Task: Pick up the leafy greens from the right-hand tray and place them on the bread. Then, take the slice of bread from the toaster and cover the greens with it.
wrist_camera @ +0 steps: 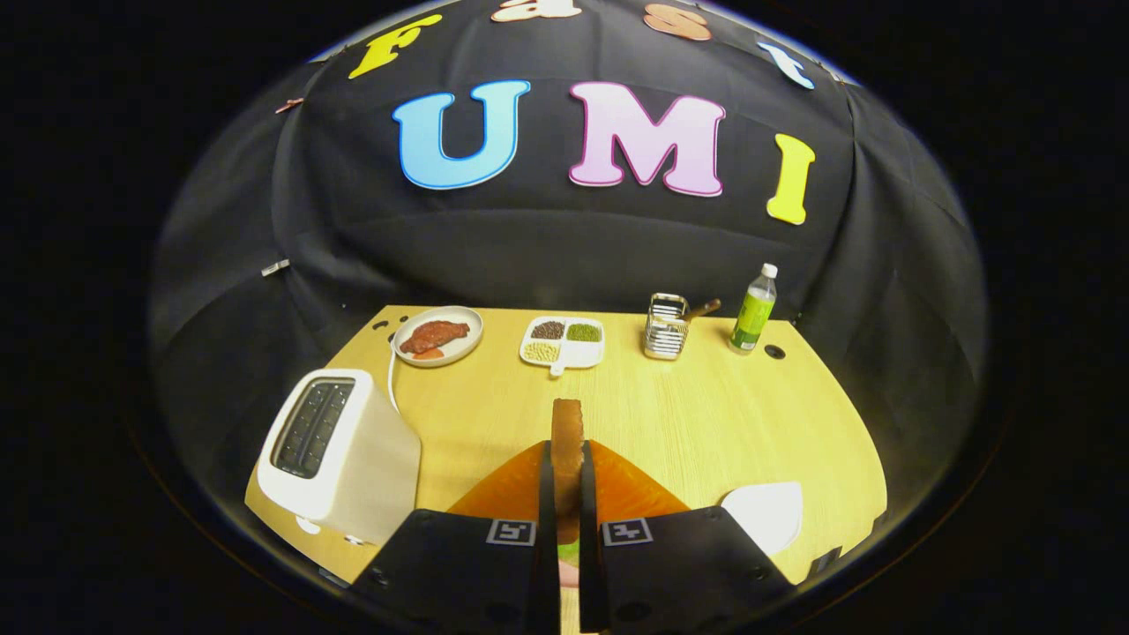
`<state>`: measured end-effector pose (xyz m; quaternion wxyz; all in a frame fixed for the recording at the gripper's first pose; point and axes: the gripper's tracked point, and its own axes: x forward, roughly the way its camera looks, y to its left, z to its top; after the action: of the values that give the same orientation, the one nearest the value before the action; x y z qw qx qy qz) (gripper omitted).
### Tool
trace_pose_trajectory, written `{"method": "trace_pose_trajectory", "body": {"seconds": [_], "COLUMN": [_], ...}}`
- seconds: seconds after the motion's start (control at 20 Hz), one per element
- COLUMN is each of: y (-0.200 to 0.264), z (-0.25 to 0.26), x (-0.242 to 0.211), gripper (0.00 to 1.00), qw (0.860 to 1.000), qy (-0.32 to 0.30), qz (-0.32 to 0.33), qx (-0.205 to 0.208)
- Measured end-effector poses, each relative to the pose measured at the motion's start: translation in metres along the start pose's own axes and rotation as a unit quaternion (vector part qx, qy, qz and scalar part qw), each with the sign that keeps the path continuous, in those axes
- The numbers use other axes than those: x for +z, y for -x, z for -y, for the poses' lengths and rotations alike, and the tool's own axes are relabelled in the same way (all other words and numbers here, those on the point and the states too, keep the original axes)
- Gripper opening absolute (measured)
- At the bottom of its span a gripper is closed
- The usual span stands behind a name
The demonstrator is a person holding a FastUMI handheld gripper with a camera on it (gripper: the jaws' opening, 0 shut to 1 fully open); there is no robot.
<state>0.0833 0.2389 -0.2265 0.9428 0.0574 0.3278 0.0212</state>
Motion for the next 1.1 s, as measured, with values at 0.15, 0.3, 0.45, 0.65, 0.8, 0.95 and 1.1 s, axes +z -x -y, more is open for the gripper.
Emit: {"method": "trace_pose_trajectory", "body": {"seconds": [0.15, 0.3, 0.45, 0.65, 0.8, 0.95, 1.1], "y": [-0.01, -0.018, -0.032, -0.045, -0.051, -0.059, -0.067], "z": [-0.01, -0.028, -0.028, -0.003, 0.015, 0.031, 0.045], "x": [-0.02, -0.032, -0.046, -0.062, -0.07, -0.082, -0.098], "gripper": [0.13, 0.12, 0.13, 0.13, 0.13, 0.13, 0.13], "qw": [1.0, 0.998, 0.996, 0.997, 0.998, 0.998, 0.997], "qy": [-0.019, -0.051, -0.073, -0.068, -0.05, -0.031, -0.028], "qz": [-0.015, -0.019, -0.029, -0.041, -0.048, -0.059, -0.076], "qx": [0.013, 0.036, 0.038, 0.018, 0.015, 0.012, 0.005]}}
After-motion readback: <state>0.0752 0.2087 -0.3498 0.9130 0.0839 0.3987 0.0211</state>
